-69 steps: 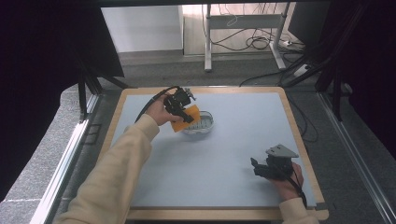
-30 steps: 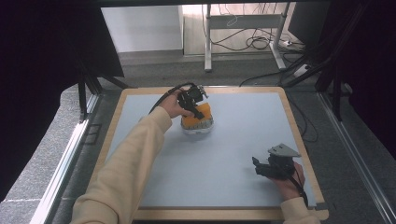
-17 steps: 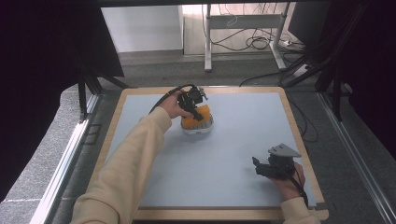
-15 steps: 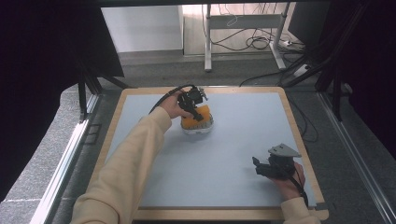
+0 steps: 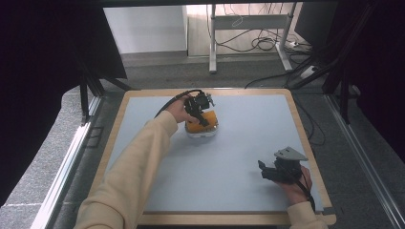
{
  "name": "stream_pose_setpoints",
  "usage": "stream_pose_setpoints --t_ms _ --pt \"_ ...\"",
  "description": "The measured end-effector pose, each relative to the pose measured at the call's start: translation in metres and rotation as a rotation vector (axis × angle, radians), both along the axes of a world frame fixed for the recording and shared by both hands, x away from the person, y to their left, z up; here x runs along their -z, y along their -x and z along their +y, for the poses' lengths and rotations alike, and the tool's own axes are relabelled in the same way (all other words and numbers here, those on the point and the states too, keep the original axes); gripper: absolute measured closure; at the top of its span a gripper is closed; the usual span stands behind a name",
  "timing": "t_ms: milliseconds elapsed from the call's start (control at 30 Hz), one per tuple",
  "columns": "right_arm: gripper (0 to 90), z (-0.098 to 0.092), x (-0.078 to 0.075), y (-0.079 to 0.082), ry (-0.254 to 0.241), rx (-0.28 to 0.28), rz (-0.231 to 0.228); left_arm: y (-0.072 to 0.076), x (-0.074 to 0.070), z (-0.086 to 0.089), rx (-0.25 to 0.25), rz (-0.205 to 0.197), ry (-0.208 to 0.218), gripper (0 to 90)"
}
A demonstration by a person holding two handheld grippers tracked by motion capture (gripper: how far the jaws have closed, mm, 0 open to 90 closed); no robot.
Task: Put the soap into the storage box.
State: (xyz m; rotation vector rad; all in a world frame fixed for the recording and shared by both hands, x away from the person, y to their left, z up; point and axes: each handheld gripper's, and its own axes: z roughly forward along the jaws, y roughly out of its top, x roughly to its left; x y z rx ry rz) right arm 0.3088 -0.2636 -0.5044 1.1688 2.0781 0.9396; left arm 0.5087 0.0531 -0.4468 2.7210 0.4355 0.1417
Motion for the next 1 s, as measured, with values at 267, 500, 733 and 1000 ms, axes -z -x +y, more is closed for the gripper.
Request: stream_pose_setpoints --t_ms 267,500,733,1000 --pt "15.5 0.000 0.000 0.000 0.001 -0.001 0.000 0.000 -0.011 0.004 -0.031 -0.025 0.098 48.1" --pt "15.5 0.002 0.000 0.001 0.003 -0.006 0.000 0.005 -0.024 0.010 -0.086 -0.100 0.089 28.3" --pt "15.5 0.002 0.001 0.000 0.004 -0.007 0.004 0.021 -0.036 0.022 -0.122 -0.126 0.112 22.7" --pt "15.5 0.004 0.000 0.001 0.002 -0.007 -0.001 0.059 -0.040 0.056 -0.185 -0.125 0.206 20.5"
